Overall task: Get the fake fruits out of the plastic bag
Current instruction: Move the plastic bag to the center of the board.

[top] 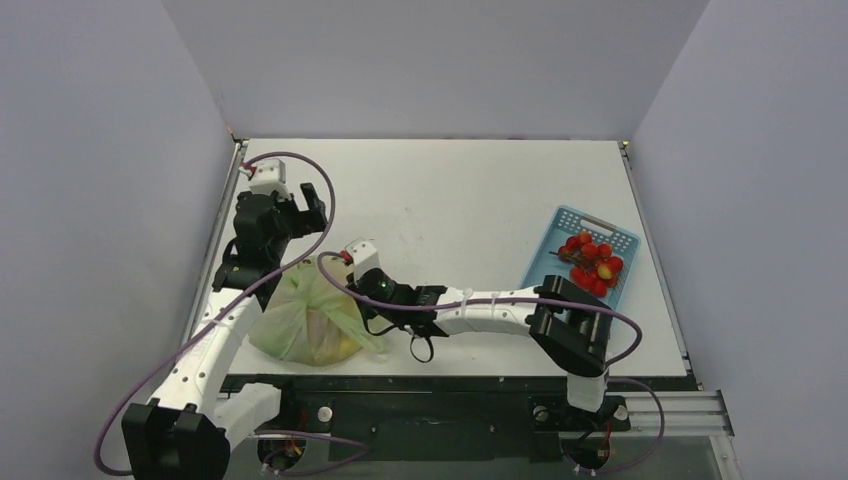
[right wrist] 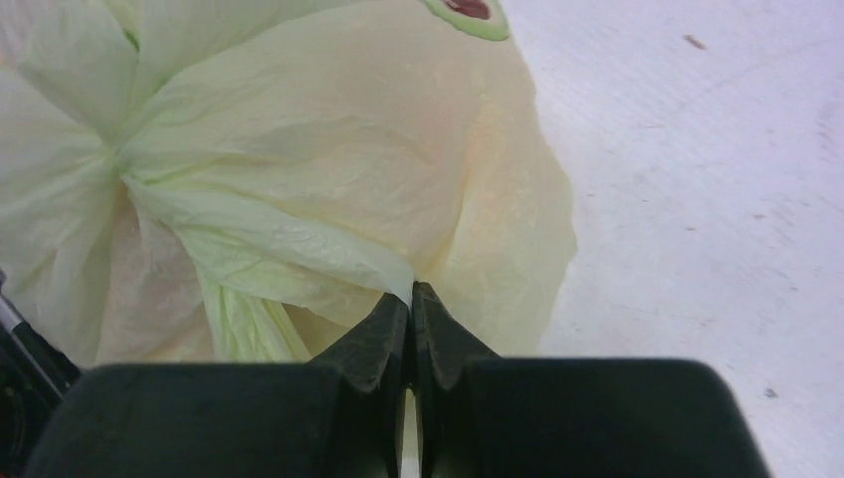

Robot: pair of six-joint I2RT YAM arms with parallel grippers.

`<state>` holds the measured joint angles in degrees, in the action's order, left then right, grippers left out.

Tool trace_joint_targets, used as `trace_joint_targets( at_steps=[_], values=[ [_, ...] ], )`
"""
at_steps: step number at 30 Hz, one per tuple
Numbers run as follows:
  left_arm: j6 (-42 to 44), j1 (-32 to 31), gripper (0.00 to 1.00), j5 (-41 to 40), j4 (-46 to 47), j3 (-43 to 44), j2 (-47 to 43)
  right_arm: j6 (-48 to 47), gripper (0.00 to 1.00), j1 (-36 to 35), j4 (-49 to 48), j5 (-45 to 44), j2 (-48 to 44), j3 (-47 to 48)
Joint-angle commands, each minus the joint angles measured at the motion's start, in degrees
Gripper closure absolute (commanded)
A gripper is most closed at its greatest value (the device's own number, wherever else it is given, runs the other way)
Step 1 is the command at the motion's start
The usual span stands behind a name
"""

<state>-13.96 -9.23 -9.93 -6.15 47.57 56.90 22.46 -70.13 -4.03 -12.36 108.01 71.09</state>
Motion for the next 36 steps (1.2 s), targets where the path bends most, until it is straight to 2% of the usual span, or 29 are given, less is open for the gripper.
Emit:
trace_joint_targets(
  at_steps=[1,12,15,21,28,30,36],
  values=[
    [0.17,0.26,0.09,14.02,3.69,3.67,3.57,2.76,1.0,2.82,-5.05,-0.8,-6.89,-5.27],
    [1.44,-2.51,0.07,21.77,7.44,2.28,2.38,3.92,1.0,10.53,-6.99,-4.46,-20.64,-21.73],
    [3.5,-5.71,0.09,23.82,6.57,2.43,2.44,4.59,1.0,12.27,-6.82,-5.49,-24.18,-24.75],
    [11.0,-15.78,0.11,20.44,-0.94,4.78,5.42,6.32,1.0,17.58,-4.43,-4.97,-29.27,-26.53],
    [12.29,-20.3,0.21,20.36,-4.27,7.29,8.08,6.86,1.0,20.76,-3.86,-4.38,-32.59,-28.69],
    [11.46,-20.6,0.22,20.97,-3.83,6.97,6.41,7.22,1.0,21.03,-4.37,-4.17,-32.78,-29.57],
    [8.63,-20.65,0.13,23.74,4.66,2.78,-2.66,7.86,1.0,21.65,-3.57,-3.43,-31.51,-29.28]
  ],
)
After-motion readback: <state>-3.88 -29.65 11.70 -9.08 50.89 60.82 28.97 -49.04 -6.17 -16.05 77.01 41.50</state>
